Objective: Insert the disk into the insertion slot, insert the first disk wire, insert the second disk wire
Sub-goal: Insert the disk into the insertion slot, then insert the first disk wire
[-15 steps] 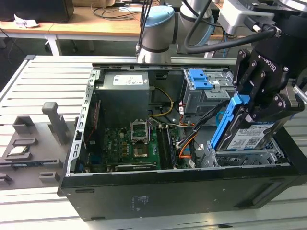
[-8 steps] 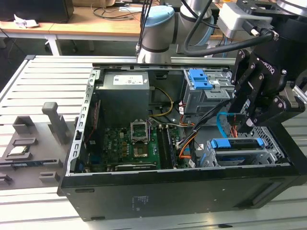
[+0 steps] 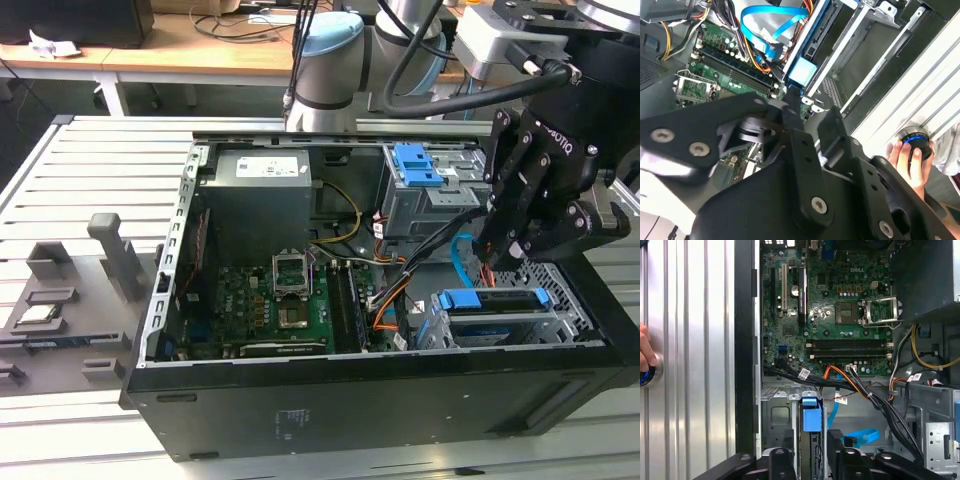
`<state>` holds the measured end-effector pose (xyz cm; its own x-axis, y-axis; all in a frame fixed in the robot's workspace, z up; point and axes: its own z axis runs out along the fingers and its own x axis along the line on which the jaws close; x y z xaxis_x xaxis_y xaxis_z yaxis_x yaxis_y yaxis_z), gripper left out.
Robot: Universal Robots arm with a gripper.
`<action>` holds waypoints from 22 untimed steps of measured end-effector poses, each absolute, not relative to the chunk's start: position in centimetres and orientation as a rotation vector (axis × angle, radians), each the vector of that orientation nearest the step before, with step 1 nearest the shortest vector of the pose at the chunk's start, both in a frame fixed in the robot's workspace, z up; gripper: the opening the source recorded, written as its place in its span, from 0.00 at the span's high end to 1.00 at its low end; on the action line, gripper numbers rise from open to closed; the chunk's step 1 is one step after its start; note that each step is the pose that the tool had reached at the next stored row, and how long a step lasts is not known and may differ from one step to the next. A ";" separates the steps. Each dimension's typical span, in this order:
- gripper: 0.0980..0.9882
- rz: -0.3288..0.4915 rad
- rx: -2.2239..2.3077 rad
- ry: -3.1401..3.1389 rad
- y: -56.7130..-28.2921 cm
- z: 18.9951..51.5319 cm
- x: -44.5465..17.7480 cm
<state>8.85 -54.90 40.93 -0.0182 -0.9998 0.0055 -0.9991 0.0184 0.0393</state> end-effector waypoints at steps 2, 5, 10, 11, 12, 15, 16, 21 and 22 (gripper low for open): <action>0.70 -0.037 2.179 -2.219 -54.9 40.9 8.8; 0.91 -0.037 2.179 -2.219 -54.9 40.9 8.8; 0.99 -0.037 2.179 -2.219 -54.9 40.9 8.8; 0.99 -0.037 2.179 -2.219 -54.9 40.9 8.8; 0.99 -0.037 2.179 -2.219 -54.9 40.9 8.8; 0.99 -0.037 2.179 -2.219 -54.9 40.9 8.8; 0.99 -0.037 2.179 -2.219 -54.9 40.9 8.8; 0.99 -0.037 2.179 -2.219 -54.9 40.9 8.8; 0.99 -0.037 2.179 -2.219 -54.9 40.9 8.8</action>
<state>8.85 -54.90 40.91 -0.0181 -0.9998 0.0062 -0.9991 0.0183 0.0392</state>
